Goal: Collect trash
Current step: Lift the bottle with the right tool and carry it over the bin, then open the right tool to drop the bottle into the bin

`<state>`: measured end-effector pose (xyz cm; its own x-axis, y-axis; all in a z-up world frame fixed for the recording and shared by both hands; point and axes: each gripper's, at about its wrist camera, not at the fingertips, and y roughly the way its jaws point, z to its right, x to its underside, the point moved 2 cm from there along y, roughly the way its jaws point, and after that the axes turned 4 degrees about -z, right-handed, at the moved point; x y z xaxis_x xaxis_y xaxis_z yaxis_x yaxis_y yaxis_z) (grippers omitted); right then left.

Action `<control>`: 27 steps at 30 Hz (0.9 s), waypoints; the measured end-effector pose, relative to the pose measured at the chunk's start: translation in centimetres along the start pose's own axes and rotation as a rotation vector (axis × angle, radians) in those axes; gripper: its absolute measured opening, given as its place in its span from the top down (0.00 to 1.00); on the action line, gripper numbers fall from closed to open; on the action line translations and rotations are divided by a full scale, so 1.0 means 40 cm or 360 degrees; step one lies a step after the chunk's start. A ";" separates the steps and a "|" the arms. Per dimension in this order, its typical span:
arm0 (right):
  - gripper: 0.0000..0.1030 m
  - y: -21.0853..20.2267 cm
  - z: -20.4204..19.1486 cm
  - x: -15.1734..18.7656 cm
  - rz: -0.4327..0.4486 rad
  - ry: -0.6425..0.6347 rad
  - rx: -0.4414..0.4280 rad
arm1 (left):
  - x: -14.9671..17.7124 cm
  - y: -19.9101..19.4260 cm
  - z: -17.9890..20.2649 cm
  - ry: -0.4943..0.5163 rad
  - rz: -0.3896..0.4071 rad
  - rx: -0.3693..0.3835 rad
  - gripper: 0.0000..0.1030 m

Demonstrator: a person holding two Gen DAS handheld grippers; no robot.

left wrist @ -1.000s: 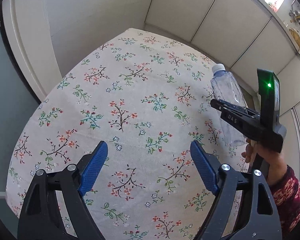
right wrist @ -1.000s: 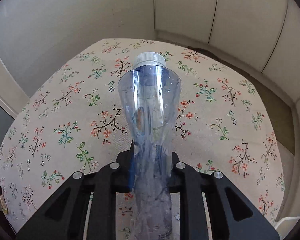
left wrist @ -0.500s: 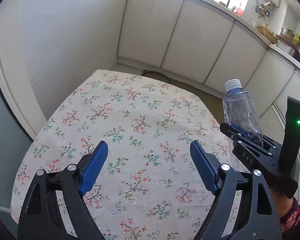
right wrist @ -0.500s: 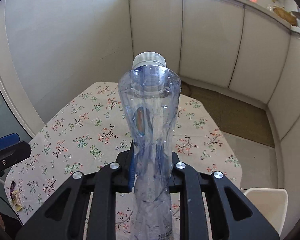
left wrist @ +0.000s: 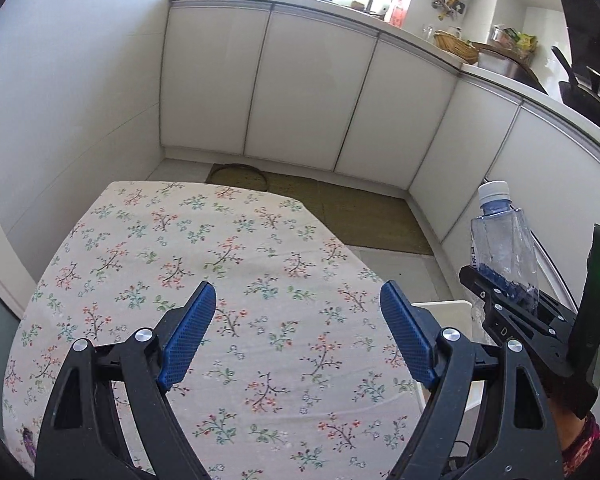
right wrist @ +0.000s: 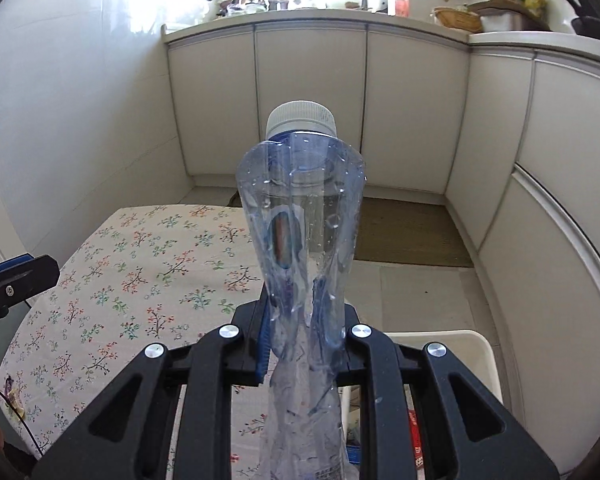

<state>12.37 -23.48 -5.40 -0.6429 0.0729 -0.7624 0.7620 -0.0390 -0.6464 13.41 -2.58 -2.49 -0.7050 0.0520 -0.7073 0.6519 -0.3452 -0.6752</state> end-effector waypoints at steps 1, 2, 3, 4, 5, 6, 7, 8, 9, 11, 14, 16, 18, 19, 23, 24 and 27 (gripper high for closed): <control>0.81 -0.013 0.016 0.003 0.0012 0.0013 0.0017 | 0.000 0.001 0.020 0.0019 0.0006 0.0012 0.22; 0.81 -0.024 0.031 0.007 0.0024 0.0029 0.0036 | -0.001 0.001 0.039 0.0038 0.0011 0.0024 0.22; 0.81 -0.031 0.041 0.011 0.0035 0.0044 0.0053 | -0.001 0.002 0.060 0.0058 0.0015 0.0037 0.22; 0.81 -0.041 0.058 0.014 0.0047 0.0064 0.0075 | -0.001 0.003 0.079 0.0076 0.0018 0.0051 0.22; 0.81 -0.049 0.076 0.018 0.0051 0.0084 0.0094 | -0.002 0.006 0.094 0.0091 0.0020 0.0063 0.22; 0.81 -0.053 0.094 0.021 0.0047 0.0105 0.0112 | -0.001 0.009 0.111 0.0109 0.0021 0.0074 0.21; 0.81 -0.060 0.115 0.024 0.0041 0.0127 0.0132 | 0.000 0.008 0.126 0.0123 0.0022 0.0082 0.21; 0.81 -0.061 0.141 0.029 0.0031 0.0153 0.0157 | 0.000 0.011 0.141 0.0137 0.0022 0.0089 0.21; 0.81 -0.059 0.163 0.036 0.0017 0.0178 0.0174 | 0.001 0.014 0.155 0.0150 0.0019 0.0096 0.21; 0.81 -0.042 0.204 0.051 -0.0026 0.0228 0.0214 | 0.003 0.022 0.180 0.0172 0.0009 0.0108 0.21; 0.80 -0.012 0.260 0.082 -0.0109 0.0294 0.0256 | 0.009 0.036 0.213 0.0197 -0.0008 0.0126 0.21; 0.79 0.003 0.286 0.099 -0.0140 0.0335 0.0278 | 0.009 0.044 0.231 0.0207 -0.0015 0.0143 0.21; 0.78 0.012 0.311 0.106 -0.0158 0.0358 0.0290 | 0.009 0.055 0.251 0.0216 -0.0024 0.0159 0.21; 0.78 0.015 0.324 0.109 -0.0161 0.0370 0.0302 | 0.008 0.059 0.261 0.0217 -0.0028 0.0166 0.20; 0.71 0.031 0.363 0.110 -0.0173 0.0436 0.0302 | 0.004 0.068 0.298 0.0232 -0.0011 0.0177 0.16; 0.62 0.031 0.373 0.111 -0.0169 0.0447 0.0308 | 0.004 0.067 0.309 0.0243 0.0006 0.0168 0.13; 0.44 0.026 0.380 0.107 -0.0127 0.0451 0.0310 | 0.003 0.057 0.326 0.0260 0.0078 0.0131 0.07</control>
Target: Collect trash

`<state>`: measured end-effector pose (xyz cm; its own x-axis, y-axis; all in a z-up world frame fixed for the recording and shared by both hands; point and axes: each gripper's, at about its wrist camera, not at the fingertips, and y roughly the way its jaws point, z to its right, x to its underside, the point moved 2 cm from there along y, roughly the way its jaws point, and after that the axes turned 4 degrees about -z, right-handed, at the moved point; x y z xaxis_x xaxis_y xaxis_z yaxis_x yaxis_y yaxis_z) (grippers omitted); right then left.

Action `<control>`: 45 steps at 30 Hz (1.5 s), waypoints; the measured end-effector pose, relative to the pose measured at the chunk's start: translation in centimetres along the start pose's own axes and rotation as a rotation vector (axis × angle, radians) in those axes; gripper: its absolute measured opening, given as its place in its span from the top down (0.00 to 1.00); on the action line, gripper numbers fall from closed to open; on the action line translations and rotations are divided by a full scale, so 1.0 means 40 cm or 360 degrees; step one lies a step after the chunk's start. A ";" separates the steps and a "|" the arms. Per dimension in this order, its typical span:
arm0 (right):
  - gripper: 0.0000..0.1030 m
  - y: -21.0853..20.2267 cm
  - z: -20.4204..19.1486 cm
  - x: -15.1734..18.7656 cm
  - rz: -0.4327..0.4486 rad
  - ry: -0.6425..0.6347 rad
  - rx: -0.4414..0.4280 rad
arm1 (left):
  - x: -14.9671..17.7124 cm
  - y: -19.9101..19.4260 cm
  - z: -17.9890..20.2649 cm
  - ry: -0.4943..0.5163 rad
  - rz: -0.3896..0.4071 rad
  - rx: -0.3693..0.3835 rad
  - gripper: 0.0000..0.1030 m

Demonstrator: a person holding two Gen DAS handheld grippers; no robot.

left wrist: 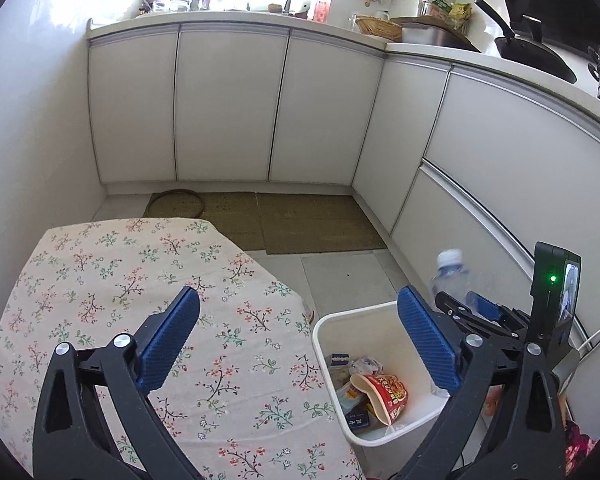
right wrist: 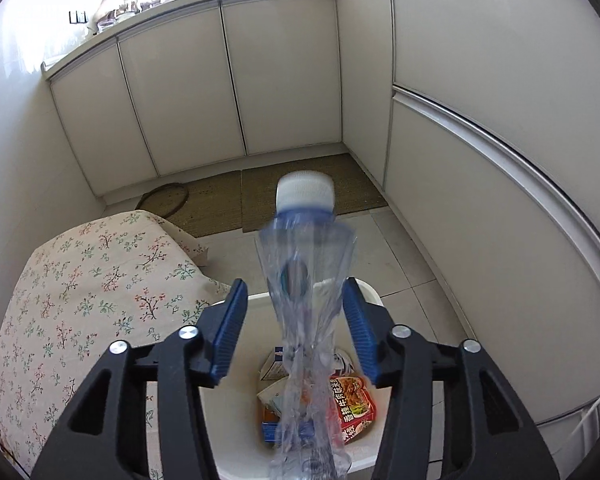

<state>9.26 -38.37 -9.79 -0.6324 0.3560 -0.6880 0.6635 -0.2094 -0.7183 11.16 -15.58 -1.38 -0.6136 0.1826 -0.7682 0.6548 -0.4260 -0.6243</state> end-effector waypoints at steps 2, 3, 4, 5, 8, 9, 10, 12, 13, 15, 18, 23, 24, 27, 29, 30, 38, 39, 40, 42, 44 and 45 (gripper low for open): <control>0.37 -0.011 -0.002 -0.005 0.0039 -0.0019 0.0020 | -0.005 -0.011 0.003 0.0012 0.0055 -0.0035 0.07; 0.34 -0.016 0.000 -0.006 0.0052 -0.0022 0.0020 | -0.008 -0.019 0.003 0.0018 0.0098 -0.0058 0.07; 0.32 -0.021 0.000 -0.007 0.0064 -0.0021 0.0021 | -0.012 -0.026 0.004 0.0024 0.0132 -0.0075 0.07; 0.31 -0.026 0.002 -0.009 0.0074 -0.0015 0.0023 | -0.017 -0.034 0.004 0.0029 0.0166 -0.0091 0.07; 0.26 -0.048 0.015 -0.012 0.0106 0.0018 0.0027 | -0.028 -0.053 0.001 0.0024 0.0249 -0.0148 0.07; 0.22 -0.061 0.016 -0.010 0.0124 0.0028 0.0043 | -0.030 -0.060 0.001 0.0023 0.0276 -0.0186 0.07; 0.17 -0.075 0.020 -0.010 0.0143 0.0034 0.0057 | -0.032 -0.064 0.003 0.0028 0.0294 -0.0225 0.07; 0.10 -0.113 0.021 -0.005 0.0210 0.0047 0.0101 | -0.030 -0.062 0.009 0.0036 0.0280 -0.0351 0.07; 0.06 -0.138 0.023 -0.001 0.0261 0.0063 0.0130 | -0.032 -0.056 0.011 0.0039 0.0260 -0.0386 0.07; 0.06 -0.191 0.028 0.005 0.0352 0.0108 0.0179 | -0.029 -0.042 0.011 0.0042 0.0202 -0.0374 0.07; 0.06 -0.244 0.039 0.009 0.0412 0.0184 0.0254 | -0.021 -0.031 0.003 0.0026 0.0163 -0.0396 0.07; 0.06 -0.284 0.045 0.025 0.0372 0.0289 0.0283 | -0.008 -0.054 -0.002 0.0015 0.0182 -0.0388 0.07; 0.06 -0.292 0.044 0.028 0.0362 0.0308 0.0273 | -0.005 -0.062 -0.004 0.0006 0.0182 -0.0380 0.07; 0.06 -0.312 0.020 0.032 0.0365 0.0326 0.0265 | 0.000 -0.082 -0.013 -0.0023 0.0172 -0.0367 0.07; 0.06 -0.331 -0.004 0.039 0.0397 0.0312 0.0264 | 0.006 -0.099 -0.022 -0.0046 0.0161 -0.0368 0.07; 0.06 -0.342 -0.015 0.040 0.0413 0.0299 0.0259 | 0.009 -0.107 -0.025 -0.0061 0.0160 -0.0371 0.07; 0.06 -0.404 -0.126 0.077 0.0485 0.0145 0.0284 | 0.050 -0.183 -0.055 -0.0057 0.0224 -0.0463 0.07; 0.06 -0.409 -0.138 0.081 0.0496 0.0128 0.0291 | 0.052 -0.194 -0.060 -0.0055 0.0245 -0.0480 0.07; 0.06 -0.415 -0.150 0.085 0.0510 0.0109 0.0298 | 0.054 -0.206 -0.066 -0.0056 0.0262 -0.0492 0.07; 0.06 -0.426 -0.169 0.090 0.0525 0.0082 0.0292 | 0.057 -0.226 -0.078 -0.0061 0.0282 -0.0501 0.07; 0.06 -0.432 -0.186 0.095 0.0530 0.0062 0.0276 | 0.061 -0.240 -0.090 -0.0069 0.0292 -0.0514 0.07; 0.06 -0.435 -0.193 0.096 0.0533 0.0050 0.0271 | 0.063 -0.243 -0.095 -0.0073 0.0290 -0.0519 0.07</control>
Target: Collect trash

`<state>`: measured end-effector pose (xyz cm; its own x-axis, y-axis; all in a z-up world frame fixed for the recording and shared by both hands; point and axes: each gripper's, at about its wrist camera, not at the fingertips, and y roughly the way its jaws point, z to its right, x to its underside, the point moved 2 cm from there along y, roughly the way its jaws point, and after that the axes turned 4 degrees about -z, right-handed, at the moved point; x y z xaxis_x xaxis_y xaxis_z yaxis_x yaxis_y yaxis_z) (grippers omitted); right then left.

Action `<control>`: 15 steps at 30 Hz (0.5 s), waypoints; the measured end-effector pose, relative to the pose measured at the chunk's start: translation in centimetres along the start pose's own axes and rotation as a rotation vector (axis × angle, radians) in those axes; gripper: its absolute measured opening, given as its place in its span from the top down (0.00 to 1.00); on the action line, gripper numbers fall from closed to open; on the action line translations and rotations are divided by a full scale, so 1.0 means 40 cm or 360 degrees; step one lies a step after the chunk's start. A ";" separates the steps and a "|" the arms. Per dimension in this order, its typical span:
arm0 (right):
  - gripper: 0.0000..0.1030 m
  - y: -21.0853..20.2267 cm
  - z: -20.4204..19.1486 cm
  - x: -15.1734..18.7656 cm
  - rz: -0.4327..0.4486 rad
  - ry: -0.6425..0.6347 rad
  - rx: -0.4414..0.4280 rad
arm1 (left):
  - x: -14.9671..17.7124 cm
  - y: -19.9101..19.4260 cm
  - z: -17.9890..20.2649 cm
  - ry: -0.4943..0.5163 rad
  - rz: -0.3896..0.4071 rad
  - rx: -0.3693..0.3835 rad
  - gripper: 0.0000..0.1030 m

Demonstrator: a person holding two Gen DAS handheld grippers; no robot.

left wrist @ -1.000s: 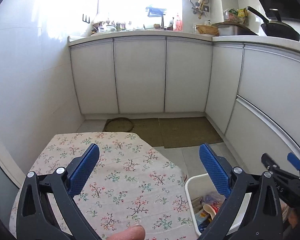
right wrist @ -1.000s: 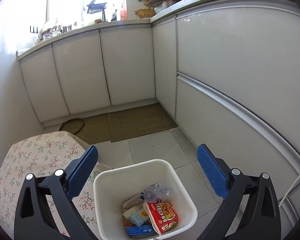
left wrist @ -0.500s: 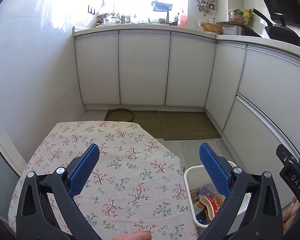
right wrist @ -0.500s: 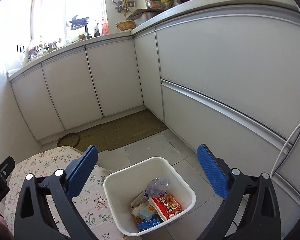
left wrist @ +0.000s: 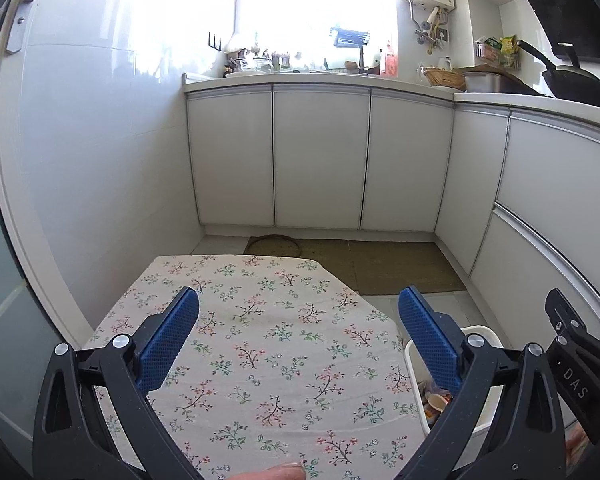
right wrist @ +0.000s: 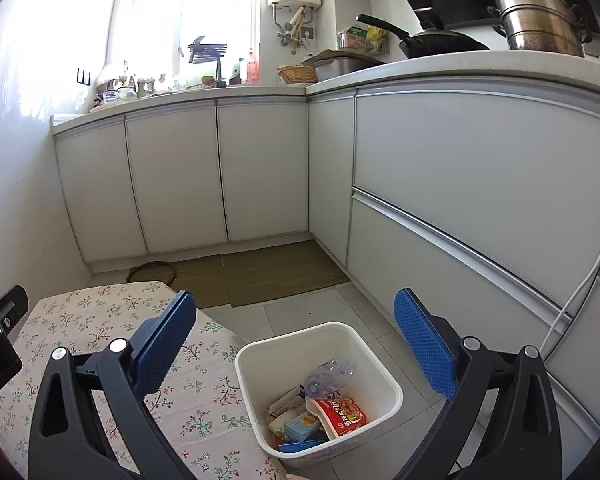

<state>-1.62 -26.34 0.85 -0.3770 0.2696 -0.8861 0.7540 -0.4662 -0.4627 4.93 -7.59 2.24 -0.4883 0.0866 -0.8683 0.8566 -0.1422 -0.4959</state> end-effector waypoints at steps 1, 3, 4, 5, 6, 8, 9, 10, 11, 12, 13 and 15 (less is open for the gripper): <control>0.06 -0.005 -0.008 0.001 0.0007 -0.0012 -0.0003 | -0.001 0.000 -0.005 -0.0003 -0.0005 -0.0003 0.07; 0.06 -0.010 -0.019 0.004 0.0023 -0.0032 -0.0003 | 0.001 0.001 -0.016 -0.0015 -0.0018 -0.0005 0.07; 0.06 -0.012 -0.026 0.005 0.0029 -0.0044 -0.0005 | 0.002 0.002 -0.019 -0.0019 -0.0024 -0.0006 0.07; 0.06 -0.014 -0.030 0.007 0.0030 -0.0051 -0.0010 | 0.002 0.003 -0.020 -0.0022 -0.0029 -0.0009 0.07; 0.06 -0.015 -0.035 0.007 0.0030 -0.0056 -0.0016 | 0.003 0.004 -0.022 -0.0024 -0.0033 -0.0010 0.07; 0.06 -0.013 -0.037 0.006 0.0028 -0.0059 -0.0023 | 0.004 0.005 -0.022 -0.0025 -0.0035 -0.0014 0.07; 0.06 -0.013 -0.038 0.006 0.0030 -0.0059 -0.0025 | 0.005 0.006 -0.023 -0.0024 -0.0035 -0.0019 0.07; 0.06 -0.013 -0.039 0.006 0.0033 -0.0061 -0.0024 | 0.005 0.006 -0.023 -0.0021 -0.0035 -0.0020 0.07; 0.06 -0.011 -0.036 0.007 0.0035 -0.0064 -0.0024 | 0.006 0.007 -0.020 -0.0018 -0.0037 -0.0020 0.07; 0.06 -0.011 -0.036 0.007 0.0036 -0.0067 -0.0024 | 0.006 0.009 -0.018 -0.0017 -0.0039 -0.0020 0.07; 0.06 -0.010 -0.036 0.007 0.0036 -0.0069 -0.0024 | 0.006 0.010 -0.018 -0.0016 -0.0041 -0.0020 0.07; 0.06 -0.008 -0.036 0.007 0.0031 -0.0070 -0.0026 | 0.008 0.013 -0.018 -0.0017 -0.0045 -0.0017 0.07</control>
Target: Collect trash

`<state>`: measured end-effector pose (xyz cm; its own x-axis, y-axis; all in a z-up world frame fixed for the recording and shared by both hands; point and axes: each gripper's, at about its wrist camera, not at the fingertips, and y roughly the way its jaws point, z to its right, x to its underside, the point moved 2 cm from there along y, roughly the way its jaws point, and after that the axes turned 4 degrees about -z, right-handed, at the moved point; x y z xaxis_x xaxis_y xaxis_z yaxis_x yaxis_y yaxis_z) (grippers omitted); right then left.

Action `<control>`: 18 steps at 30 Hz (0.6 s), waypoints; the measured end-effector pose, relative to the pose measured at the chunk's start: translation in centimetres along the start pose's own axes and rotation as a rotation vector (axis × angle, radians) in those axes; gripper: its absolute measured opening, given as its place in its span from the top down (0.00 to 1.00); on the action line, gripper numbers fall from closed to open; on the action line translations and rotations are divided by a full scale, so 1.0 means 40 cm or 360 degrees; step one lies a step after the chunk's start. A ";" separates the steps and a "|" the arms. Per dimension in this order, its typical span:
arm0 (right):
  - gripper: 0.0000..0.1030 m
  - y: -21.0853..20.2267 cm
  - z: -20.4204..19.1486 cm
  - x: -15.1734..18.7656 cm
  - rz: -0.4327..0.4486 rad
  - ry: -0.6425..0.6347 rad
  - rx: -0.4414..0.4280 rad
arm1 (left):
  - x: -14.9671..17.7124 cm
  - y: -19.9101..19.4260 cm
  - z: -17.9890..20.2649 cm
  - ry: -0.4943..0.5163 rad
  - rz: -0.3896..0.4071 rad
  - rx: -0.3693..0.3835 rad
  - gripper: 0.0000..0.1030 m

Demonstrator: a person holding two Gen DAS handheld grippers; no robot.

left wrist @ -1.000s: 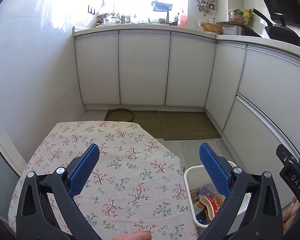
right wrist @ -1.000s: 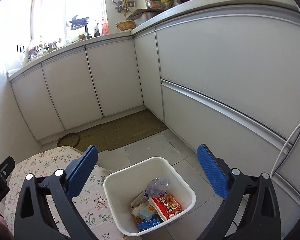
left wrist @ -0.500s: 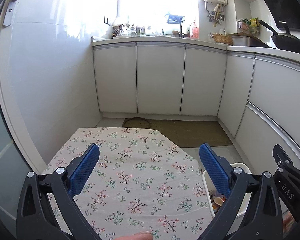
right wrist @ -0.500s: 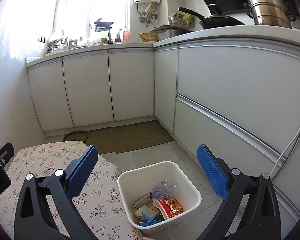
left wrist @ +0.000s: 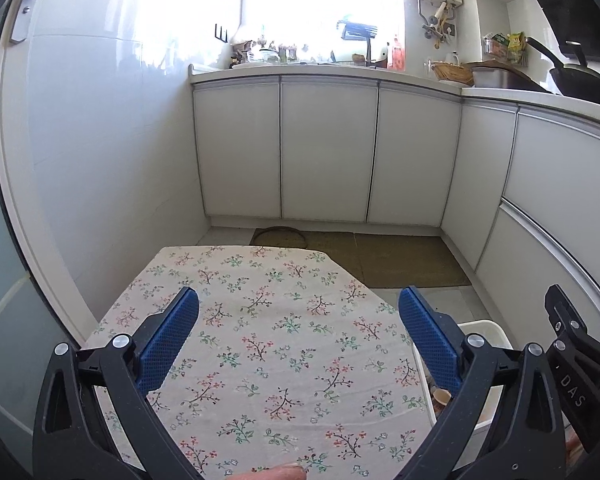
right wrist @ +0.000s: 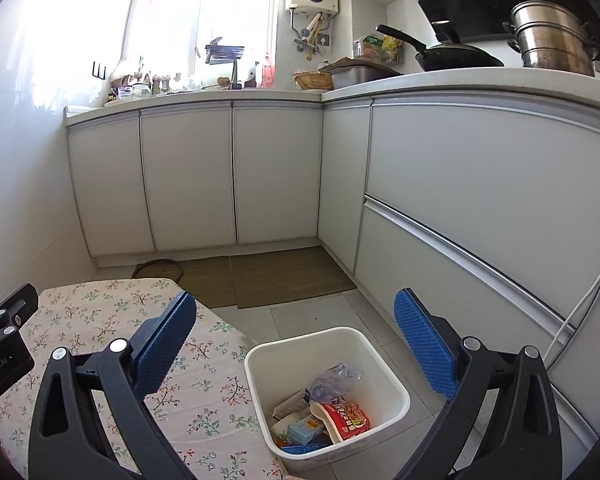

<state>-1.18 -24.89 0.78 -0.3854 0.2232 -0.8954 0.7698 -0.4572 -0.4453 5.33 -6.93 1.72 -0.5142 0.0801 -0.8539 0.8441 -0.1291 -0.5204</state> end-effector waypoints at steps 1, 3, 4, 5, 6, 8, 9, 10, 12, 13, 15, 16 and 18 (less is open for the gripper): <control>0.06 0.001 0.001 0.000 -0.0002 0.0003 -0.0002 | 0.001 0.001 0.001 0.0001 -0.0002 0.0001 0.07; 0.06 0.003 0.003 -0.001 -0.0006 0.0003 -0.0002 | 0.001 0.002 0.004 0.0003 -0.0003 0.0002 0.07; 0.06 0.003 0.003 -0.001 -0.0006 0.0003 -0.0002 | 0.001 0.002 0.006 0.0004 -0.0003 0.0003 0.07; 0.06 0.003 0.004 0.000 -0.0006 0.0003 -0.0003 | 0.001 0.002 0.007 0.0003 -0.0003 0.0005 0.07; 0.06 0.002 0.001 0.002 -0.0003 0.0001 -0.0001 | 0.003 0.001 0.005 0.0002 -0.0003 0.0006 0.07; 0.06 0.001 0.002 0.001 0.0004 -0.0004 0.0004 | 0.003 0.002 0.009 0.0005 -0.0003 0.0007 0.07; 0.06 -0.001 0.001 0.001 0.0010 -0.0007 0.0007 | 0.003 0.002 0.011 0.0005 -0.0002 0.0007 0.07; 0.06 -0.002 0.001 0.001 0.0018 -0.0009 0.0011 | 0.004 0.002 0.011 0.0006 -0.0001 0.0008 0.07; 0.06 -0.006 0.001 0.000 0.0029 -0.0010 0.0015 | 0.004 0.003 0.012 0.0006 0.0001 0.0008 0.07; 0.06 -0.008 0.001 -0.001 0.0037 -0.0012 0.0020 | 0.004 0.004 0.013 0.0004 0.0001 0.0008 0.07; 0.06 -0.010 0.001 -0.002 0.0045 -0.0015 0.0024 | 0.005 0.004 0.012 0.0002 -0.0001 0.0009 0.07; 0.06 -0.010 0.002 -0.003 0.0046 -0.0014 0.0024 | 0.005 0.004 0.012 0.0003 -0.0001 0.0009 0.07; 0.06 -0.008 0.003 -0.002 0.0043 -0.0011 0.0026 | 0.004 0.004 0.015 0.0002 0.0002 0.0006 0.07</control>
<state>-1.46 -24.88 1.01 -0.3683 0.2045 -0.9070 0.7717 -0.4768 -0.4208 5.31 -7.52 1.49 -0.5130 0.0810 -0.8545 0.8441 -0.1332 -0.5194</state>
